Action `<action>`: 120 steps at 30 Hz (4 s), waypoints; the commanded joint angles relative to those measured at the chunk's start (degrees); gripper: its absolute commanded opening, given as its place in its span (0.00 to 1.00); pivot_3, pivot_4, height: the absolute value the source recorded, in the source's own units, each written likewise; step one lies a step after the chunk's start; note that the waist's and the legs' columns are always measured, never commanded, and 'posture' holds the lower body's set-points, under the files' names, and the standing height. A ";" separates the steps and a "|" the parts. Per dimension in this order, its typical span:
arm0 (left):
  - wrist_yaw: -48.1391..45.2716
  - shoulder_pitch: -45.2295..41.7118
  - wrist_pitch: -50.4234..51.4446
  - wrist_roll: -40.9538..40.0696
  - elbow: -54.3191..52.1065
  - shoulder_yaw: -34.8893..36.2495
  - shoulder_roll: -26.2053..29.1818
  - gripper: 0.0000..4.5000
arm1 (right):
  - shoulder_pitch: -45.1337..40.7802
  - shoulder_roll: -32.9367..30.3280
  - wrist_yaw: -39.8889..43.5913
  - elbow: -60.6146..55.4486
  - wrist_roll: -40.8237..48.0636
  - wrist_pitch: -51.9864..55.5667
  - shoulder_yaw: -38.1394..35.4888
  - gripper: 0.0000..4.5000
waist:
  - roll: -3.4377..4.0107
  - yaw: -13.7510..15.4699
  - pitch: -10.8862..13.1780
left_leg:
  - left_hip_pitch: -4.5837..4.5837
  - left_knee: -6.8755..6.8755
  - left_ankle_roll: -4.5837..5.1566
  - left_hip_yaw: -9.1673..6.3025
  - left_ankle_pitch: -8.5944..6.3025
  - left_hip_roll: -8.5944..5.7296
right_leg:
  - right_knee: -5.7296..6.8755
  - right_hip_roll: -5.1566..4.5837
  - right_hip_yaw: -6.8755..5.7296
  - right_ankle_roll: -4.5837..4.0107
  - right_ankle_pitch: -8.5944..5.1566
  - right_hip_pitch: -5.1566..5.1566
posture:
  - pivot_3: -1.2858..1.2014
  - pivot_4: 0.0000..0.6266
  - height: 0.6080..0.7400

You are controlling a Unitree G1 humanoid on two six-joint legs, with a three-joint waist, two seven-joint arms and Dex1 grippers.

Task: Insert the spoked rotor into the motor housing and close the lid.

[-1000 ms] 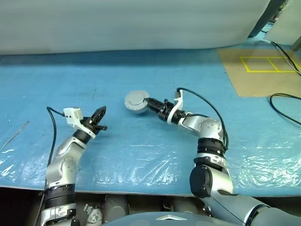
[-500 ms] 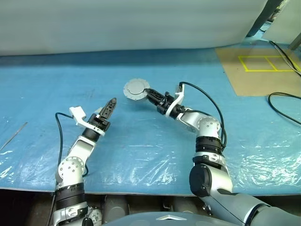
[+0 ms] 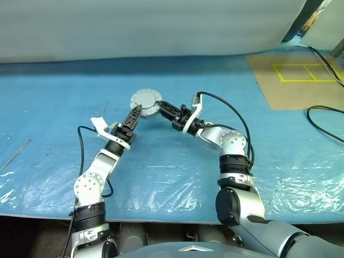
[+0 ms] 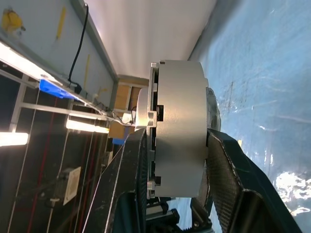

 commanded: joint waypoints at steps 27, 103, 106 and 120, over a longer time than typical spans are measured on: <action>1.43 -4.96 -5.27 -0.67 2.95 -0.82 -3.30 0.62 | -0.91 2.57 3.86 -4.60 4.45 -0.10 4.84 0.30 | -0.07 0.18 0.05 | -0.06 0.23 0.00 -0.07 0.00 0.00 | 0.02 0.00 -0.01 0.10 0.06 0.04 | 0.52 0.24 1.00; -25.40 8.35 -43.64 36.23 9.90 -7.02 18.37 0.99 | 13.84 -16.03 19.37 -12.39 -41.22 -57.30 31.90 0.83 | -0.75 1.06 0.23 | 0.23 0.40 0.06 0.03 0.01 0.04 | 0.24 -0.11 0.08 -0.10 -0.05 0.22 | 0.52 0.24 1.00; -29.36 6.12 -43.40 38.47 10.30 -10.40 20.06 0.99 | 15.45 -18.13 20.70 -12.17 -42.80 -60.62 31.76 0.83 | -0.75 0.79 0.23 | 0.26 0.45 0.07 0.07 0.02 0.04 | 0.27 -0.11 0.11 -0.09 -0.05 0.23 | 0.52 0.24 1.00; -33.60 0.68 -42.68 41.94 11.88 -14.84 19.70 1.00 | 17.35 -21.17 22.97 -10.32 -43.13 -63.31 30.33 0.99 | -0.74 -0.29 0.23 | 0.15 0.43 0.08 0.04 0.02 0.03 | 0.33 -0.05 0.13 0.08 0.06 0.22 | 0.52 0.24 1.00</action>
